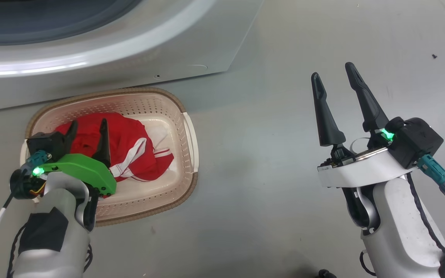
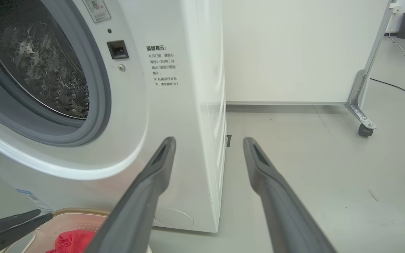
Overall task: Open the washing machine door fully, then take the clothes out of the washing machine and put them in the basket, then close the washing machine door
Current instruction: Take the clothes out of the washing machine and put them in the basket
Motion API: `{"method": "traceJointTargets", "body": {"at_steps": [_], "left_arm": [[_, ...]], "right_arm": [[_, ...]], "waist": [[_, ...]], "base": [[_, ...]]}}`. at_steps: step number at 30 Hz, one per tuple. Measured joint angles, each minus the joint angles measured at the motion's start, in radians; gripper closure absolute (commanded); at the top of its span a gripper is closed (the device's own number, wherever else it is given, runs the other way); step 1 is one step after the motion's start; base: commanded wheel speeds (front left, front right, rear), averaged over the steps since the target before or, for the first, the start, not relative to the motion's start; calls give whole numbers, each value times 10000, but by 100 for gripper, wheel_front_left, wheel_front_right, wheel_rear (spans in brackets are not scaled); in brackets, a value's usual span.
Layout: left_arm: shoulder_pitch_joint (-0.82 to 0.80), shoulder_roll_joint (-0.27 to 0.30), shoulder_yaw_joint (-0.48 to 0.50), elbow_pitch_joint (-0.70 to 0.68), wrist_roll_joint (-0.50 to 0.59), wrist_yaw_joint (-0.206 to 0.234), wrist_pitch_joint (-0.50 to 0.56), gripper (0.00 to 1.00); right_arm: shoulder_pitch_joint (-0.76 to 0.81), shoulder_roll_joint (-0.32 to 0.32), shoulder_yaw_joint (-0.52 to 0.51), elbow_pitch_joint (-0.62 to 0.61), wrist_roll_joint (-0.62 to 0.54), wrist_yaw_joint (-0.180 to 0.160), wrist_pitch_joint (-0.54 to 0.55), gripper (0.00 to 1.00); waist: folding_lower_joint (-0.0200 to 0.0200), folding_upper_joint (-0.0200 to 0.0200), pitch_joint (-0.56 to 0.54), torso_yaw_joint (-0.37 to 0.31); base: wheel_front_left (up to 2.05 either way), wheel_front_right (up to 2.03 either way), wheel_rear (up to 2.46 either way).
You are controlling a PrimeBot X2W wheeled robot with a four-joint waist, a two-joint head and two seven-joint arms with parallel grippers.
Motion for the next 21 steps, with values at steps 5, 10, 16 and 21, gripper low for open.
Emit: {"method": "traceJointTargets", "body": {"at_steps": [5,10,16,21], "left_arm": [[32,-127,-84,-499,180,-25,-40,0],[235,-174,-54,-1244,272,-58,-38,0],[453,-201,105,-2945,529,-59,-40,0],[1056,-221,226,-3875,802,-59,-40,0]], "right_arm": [[143,-4,-261,217,-209,13,2,0],[431,0,-389,477,-428,79,2,0],[710,-2,-570,627,-556,86,0,0],[989,0,-709,750,-596,88,2,0]], "waist": [[0,0,-455,242],[0,0,-949,502],[0,0,-1575,805],[0,0,-2094,1050]], "base": [[0,0,0],[0,0,0],[0,0,0],[0,0,0]]}}
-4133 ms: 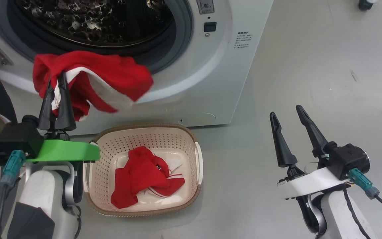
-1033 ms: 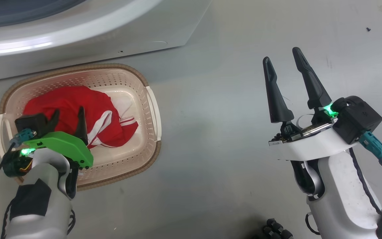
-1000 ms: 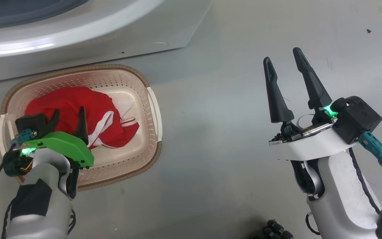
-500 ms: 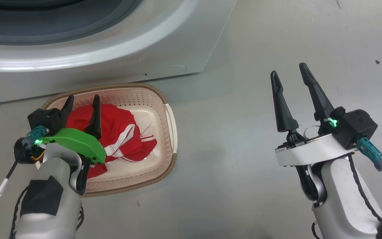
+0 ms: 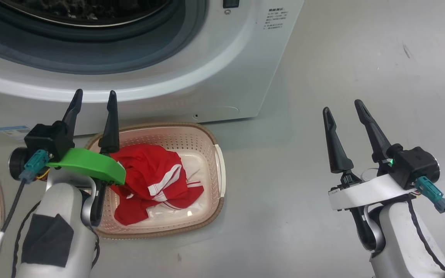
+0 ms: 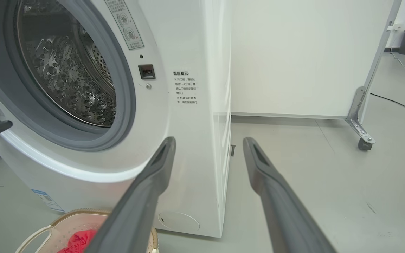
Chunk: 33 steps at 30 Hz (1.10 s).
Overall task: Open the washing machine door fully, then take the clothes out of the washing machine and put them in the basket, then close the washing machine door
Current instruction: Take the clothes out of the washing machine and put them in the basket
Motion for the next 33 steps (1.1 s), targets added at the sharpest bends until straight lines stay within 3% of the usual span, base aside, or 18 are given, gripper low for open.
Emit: {"method": "traceJointTargets", "body": {"at_steps": [14,33], "left_arm": [[1732,-4,73,-1937,575,184,0,0],[4393,-2,-224,-3014,742,506,2,0]], "right_arm": [[782,4,-240,48,-71,19,0,0],[2081,25,-240,23,-21,-15,0,0]], "waist": [[0,0,-1435,494],[0,0,-2840,800]], "base": [[0,0,0],[0,0,0]]}}
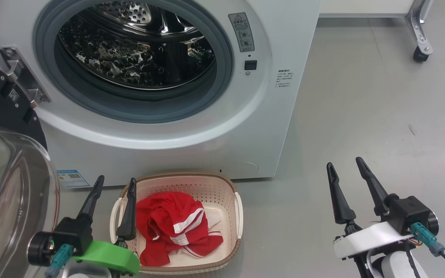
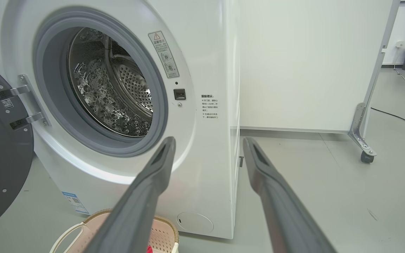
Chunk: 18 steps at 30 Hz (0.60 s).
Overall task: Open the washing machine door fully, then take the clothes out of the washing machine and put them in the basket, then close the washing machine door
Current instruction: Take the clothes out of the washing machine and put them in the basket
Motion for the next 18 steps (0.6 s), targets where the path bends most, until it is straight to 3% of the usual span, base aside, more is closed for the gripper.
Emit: {"method": "traceJointTargets", "body": {"at_steps": [18], "left_arm": [[1102,2,-107,-685,6,401,0,0]], "right_arm": [[489,12,58,-213,63,-194,0,0]], "waist": [[0,0,-381,-161]], "base": [[0,0,0]]}}
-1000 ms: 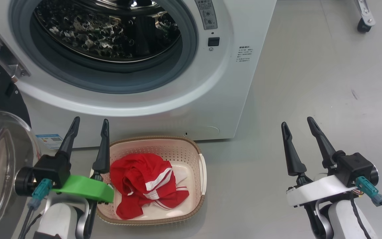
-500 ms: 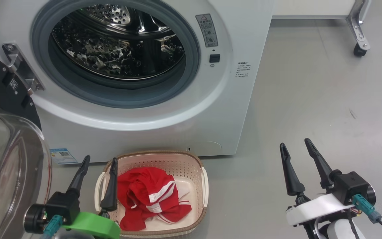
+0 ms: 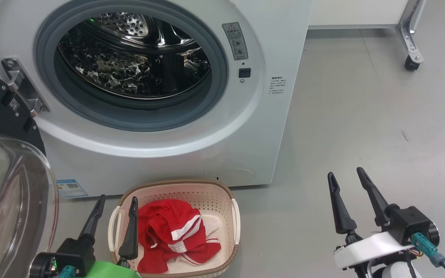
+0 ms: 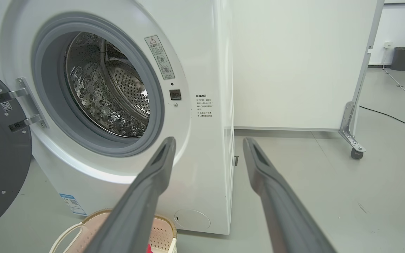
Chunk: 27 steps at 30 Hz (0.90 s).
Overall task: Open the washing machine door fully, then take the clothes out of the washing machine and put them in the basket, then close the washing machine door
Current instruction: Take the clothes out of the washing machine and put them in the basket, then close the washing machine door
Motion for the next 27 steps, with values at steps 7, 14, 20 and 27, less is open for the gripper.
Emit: {"method": "traceJointTargets", "body": {"at_steps": [7,14,20,27], "left_arm": [[151,0,-63,-192,6,88,15,0],[195,0,-88,-387,36,263,44,0],[326,0,-109,-491,63,345,46,0],[361,2,-157,-642,119,441,61,0]], "right_arm": [[144,4,69,-40,15,-75,0,0],[150,4,86,-79,44,-81,0,0],[157,6,86,-105,42,-82,0,0],[158,6,98,-142,42,-82,0,0]], "waist": [[0,0,-44,-74],[0,0,-38,-130],[0,0,-28,-150],[0,0,-29,-154]], "base": [[0,0,0],[0,0,0],[0,0,0],[-6,6,0]]}}
